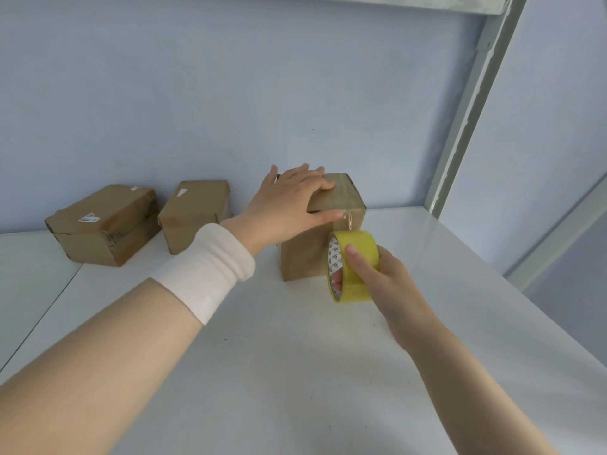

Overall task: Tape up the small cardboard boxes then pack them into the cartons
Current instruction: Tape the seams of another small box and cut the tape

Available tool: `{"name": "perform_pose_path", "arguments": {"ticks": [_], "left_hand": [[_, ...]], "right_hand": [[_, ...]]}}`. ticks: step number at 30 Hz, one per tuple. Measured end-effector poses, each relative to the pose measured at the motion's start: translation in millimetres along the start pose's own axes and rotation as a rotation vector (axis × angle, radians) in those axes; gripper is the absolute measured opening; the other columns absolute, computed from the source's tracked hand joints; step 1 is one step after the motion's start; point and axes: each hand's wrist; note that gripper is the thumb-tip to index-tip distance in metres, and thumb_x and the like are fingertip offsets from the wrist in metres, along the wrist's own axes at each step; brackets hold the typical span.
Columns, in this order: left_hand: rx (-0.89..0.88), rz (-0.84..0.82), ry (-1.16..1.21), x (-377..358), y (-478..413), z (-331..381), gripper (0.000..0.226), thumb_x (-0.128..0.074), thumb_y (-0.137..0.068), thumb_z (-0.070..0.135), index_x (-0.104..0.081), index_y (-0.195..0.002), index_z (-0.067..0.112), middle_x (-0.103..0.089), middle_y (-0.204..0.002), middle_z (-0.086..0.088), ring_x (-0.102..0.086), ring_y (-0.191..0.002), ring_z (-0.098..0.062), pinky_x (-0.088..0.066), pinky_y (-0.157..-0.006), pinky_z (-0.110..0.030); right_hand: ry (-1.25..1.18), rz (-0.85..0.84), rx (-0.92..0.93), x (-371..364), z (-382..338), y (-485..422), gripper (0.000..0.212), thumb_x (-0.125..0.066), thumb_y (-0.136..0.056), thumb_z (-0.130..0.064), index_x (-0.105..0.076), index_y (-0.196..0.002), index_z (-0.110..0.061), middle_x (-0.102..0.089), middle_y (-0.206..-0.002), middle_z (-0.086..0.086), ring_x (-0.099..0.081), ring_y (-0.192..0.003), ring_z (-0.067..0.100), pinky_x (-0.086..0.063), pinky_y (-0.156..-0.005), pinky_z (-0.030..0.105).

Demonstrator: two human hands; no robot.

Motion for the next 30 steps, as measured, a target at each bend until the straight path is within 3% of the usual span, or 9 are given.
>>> {"name": "perform_pose_path", "arguments": {"ticks": [3, 6, 8, 11, 14, 17, 22, 27, 30], "left_hand": [[0.069, 0.115, -0.024, -0.5, 0.9, 0.7, 0.053, -0.051, -0.087, 0.055, -0.049, -0.132, 0.027, -0.034, -0.149, 0.0, -0.024, -0.141, -0.017, -0.01, -0.115, -0.04], [0.001, 0.58, 0.17, -8.9, 16.5, 13.3, 0.017, -0.067, -0.083, 0.034, -0.064, -0.085, 0.017, -0.06, -0.095, 0.001, -0.052, -0.093, -0.012, -0.034, -0.084, -0.019], [0.121, 0.51, 0.424, -16.4, 27.2, 23.3, 0.023, -0.066, -0.083, 0.033, -0.053, -0.068, 0.022, -0.056, -0.073, 0.011, -0.05, -0.07, 0.002, -0.035, -0.064, -0.008], [0.419, 0.202, 0.657, -27.1, 25.7, 26.9, 0.03, -0.057, -0.085, 0.05, -0.059, -0.077, 0.021, -0.067, -0.082, 0.006, -0.06, -0.079, -0.002, -0.043, -0.066, -0.012], [0.554, 0.129, 0.83, -24.6, 16.4, 27.0, 0.044, -0.058, -0.085, 0.05, -0.068, -0.084, 0.007, -0.072, -0.089, -0.008, -0.067, -0.086, -0.019, -0.052, -0.087, -0.039], [0.619, 0.105, 0.909, -24.4, 7.6, 26.0, 0.034, -0.061, -0.084, 0.046, -0.064, -0.08, 0.012, -0.067, -0.079, 0.001, -0.064, -0.082, -0.016, -0.052, -0.086, -0.036], [0.249, 0.555, 0.265, -17.7, -2.4, 11.9, 0.023, -0.067, -0.081, 0.039, -0.061, -0.095, 0.022, -0.054, -0.099, 0.002, -0.047, -0.098, -0.015, -0.032, -0.077, -0.018], [-0.009, -0.006, 0.162, -7.3, -29.1, -11.4, 0.04, -0.056, -0.088, 0.045, -0.055, -0.127, 0.032, -0.048, -0.138, 0.007, -0.041, -0.129, -0.014, -0.033, -0.103, -0.031], [0.004, 0.055, 0.176, -13.0, -36.1, -16.5, 0.037, -0.058, -0.087, 0.044, -0.058, -0.122, 0.031, -0.056, -0.127, 0.008, -0.049, -0.117, -0.013, -0.039, -0.095, -0.03]], "right_hand": [[0.04, 0.023, 0.044, 0.6, 0.5, -1.4, 0.015, -0.056, -0.091, -0.032, -0.058, -0.097, -0.018, -0.067, -0.085, -0.005, -0.061, -0.073, 0.004, -0.045, -0.063, 0.016], [0.085, 0.041, 0.09, -0.6, -3.4, -6.9, 0.01, -0.055, -0.093, -0.029, -0.059, -0.093, -0.02, -0.065, -0.088, -0.001, -0.058, -0.076, 0.009, -0.043, -0.064, 0.019], [0.094, 0.037, 0.11, -0.6, -5.4, -10.7, 0.009, -0.055, -0.093, -0.029, -0.06, -0.092, -0.021, -0.066, -0.084, -0.004, -0.059, -0.073, 0.006, -0.045, -0.062, 0.015], [0.086, 0.002, 0.125, 0.0, -7.2, -13.6, 0.006, -0.057, -0.092, -0.028, -0.061, -0.092, -0.024, -0.067, -0.084, -0.005, -0.061, -0.072, 0.003, -0.045, -0.059, 0.008], [0.096, -0.027, 0.128, -0.2, -7.6, -16.0, 0.008, -0.057, -0.092, -0.027, -0.062, -0.096, -0.022, -0.07, -0.089, -0.001, -0.063, -0.076, 0.006, -0.044, -0.058, 0.008], [0.1, -0.021, 0.11, -2.7, -9.1, -20.2, 0.016, -0.055, -0.093, -0.032, -0.063, -0.097, -0.019, -0.071, -0.093, 0.004, -0.064, -0.08, 0.011, -0.046, -0.062, 0.012], [0.004, -0.054, 0.102, -11.6, -6.5, -23.5, 0.019, -0.046, -0.097, -0.034, -0.062, -0.093, -0.024, -0.073, -0.073, -0.008, -0.068, -0.071, 0.002, -0.05, -0.058, 0.013], [-0.021, -0.009, 0.124, -19.6, -2.5, -27.4, 0.022, -0.042, -0.098, -0.034, -0.061, -0.093, -0.023, -0.071, -0.063, -0.012, -0.065, -0.062, -0.002, -0.044, -0.052, 0.008], [-0.032, 0.031, 0.118, -21.2, -3.0, -32.1, 0.024, -0.042, -0.098, -0.037, -0.061, -0.091, -0.023, -0.07, -0.061, -0.01, -0.065, -0.059, -0.001, -0.043, -0.051, 0.007]]}}
Point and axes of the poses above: each hand's wrist, its own y-axis away from the middle knuckle, its own x-axis out of the back of the hand, z = x × y
